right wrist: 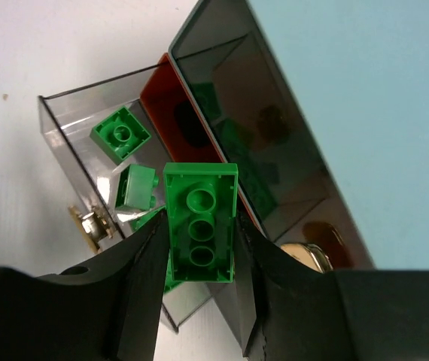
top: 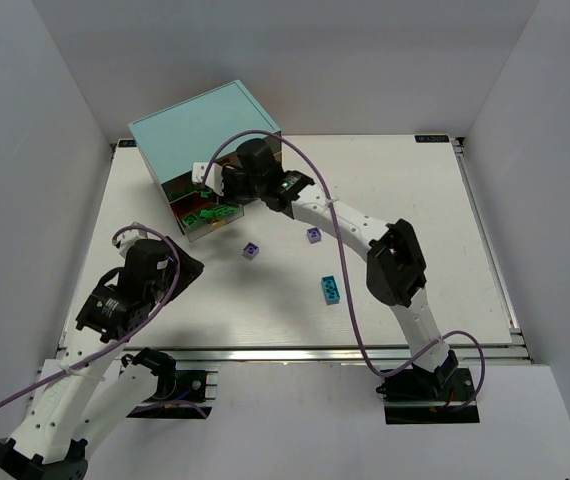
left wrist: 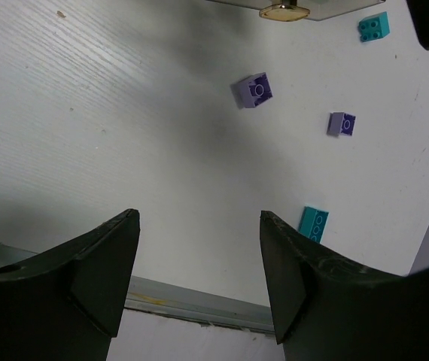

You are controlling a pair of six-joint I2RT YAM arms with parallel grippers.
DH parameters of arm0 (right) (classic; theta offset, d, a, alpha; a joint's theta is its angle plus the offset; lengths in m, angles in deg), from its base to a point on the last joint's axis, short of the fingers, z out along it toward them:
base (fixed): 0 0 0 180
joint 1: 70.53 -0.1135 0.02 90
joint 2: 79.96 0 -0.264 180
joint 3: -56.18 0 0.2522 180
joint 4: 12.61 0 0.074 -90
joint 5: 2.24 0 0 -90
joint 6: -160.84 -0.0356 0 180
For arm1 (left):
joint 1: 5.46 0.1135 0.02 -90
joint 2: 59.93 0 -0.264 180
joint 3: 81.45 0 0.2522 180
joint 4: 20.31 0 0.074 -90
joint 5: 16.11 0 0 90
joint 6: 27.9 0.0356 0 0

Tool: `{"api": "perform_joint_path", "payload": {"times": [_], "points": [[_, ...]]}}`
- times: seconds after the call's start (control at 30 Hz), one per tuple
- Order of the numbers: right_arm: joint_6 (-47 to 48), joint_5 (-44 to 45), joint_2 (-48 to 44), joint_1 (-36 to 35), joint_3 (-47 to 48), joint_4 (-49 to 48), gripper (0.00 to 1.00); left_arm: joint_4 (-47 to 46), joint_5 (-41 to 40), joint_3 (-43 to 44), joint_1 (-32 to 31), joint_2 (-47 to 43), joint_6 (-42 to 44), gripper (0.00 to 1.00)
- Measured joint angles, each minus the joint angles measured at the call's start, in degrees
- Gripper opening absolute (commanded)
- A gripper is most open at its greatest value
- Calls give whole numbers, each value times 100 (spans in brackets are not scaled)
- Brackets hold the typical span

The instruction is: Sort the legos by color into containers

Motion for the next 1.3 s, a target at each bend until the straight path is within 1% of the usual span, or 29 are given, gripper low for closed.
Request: {"api": "perform_joint_path", "payload": {"times": [0.03, 0.1, 0.13, 0.17, 0.23, 0.3, 0.33, 0.37, 0.4, 0.47, 0.5, 0.53, 0.6, 0.63, 0.77, 0.87, 0.97, 1.03, 1.17, 1.27, 1.3], "points": [[-2, 63, 87, -15, 26, -63, 43, -2, 0, -4, 0, 2, 0, 75], [-13, 181, 240, -35, 103, -129, 54, -28, 11, -52, 0, 2, -13, 75], [-28, 238, 284, -39, 118, -173, 63, -31, 28, -85, 0, 4, -20, 75], [-28, 284, 315, -39, 118, -210, 66, -39, 46, -114, 0, 11, -26, 75], [-24, 350, 326, -39, 118, -245, 69, -81, 76, -179, 0, 28, -37, 75], [-28, 367, 323, -39, 118, -337, 69, -153, 109, -236, 0, 70, -42, 72], [-55, 374, 323, -39, 118, -378, 68, -208, 129, -264, 0, 96, -46, 71], [-85, 378, 321, -37, 118, -385, 67, -267, 151, -293, 0, 129, -52, 66], [-133, 380, 315, -35, 118, -385, 65, -372, 181, -341, 0, 173, -61, 50], [-291, 387, 275, -26, 116, -372, 41, -610, 256, -457, 0, 280, -76, 35], [-426, 393, 223, -20, 105, -358, 25, -763, 304, -522, 4, 354, -61, 21], [-503, 404, 155, 11, 92, -339, 0, -892, 348, -573, 9, 452, -74, 14], [-896, 404, -157, 50, -66, -313, 0, -1187, 398, -638, 11, 726, -37, 5], [-1084, 389, -382, 98, -219, -308, 0, -1322, 413, -640, 13, 907, -17, 4], [-1954, 151, -1720, 568, -1110, -234, 0, -1871, 376, -616, 13, 1893, 96, 0], [-2509, -42, -2844, 1178, -2140, -369, 0, -2039, 129, -483, 20, 2717, 87, 0], [-2859, -96, -3709, 1821, -3202, -487, 0, -2236, -146, -317, 52, 3329, -7, 0], [-3005, -90, -4081, 2100, -3812, -459, 0, -2374, -297, -188, 74, 3606, -166, 0], [-3195, -94, -4437, 2382, -4664, -376, 0, -2538, -525, 289, 114, 4218, -680, 1], [-3307, -94, -4592, 2566, -5007, -271, 0, -2542, -675, 780, 127, 4782, -1180, 2], [-3338, -94, -4638, 2627, -5069, -254, 0, -2500, -706, 946, 142, 4966, -1344, 4]]}}
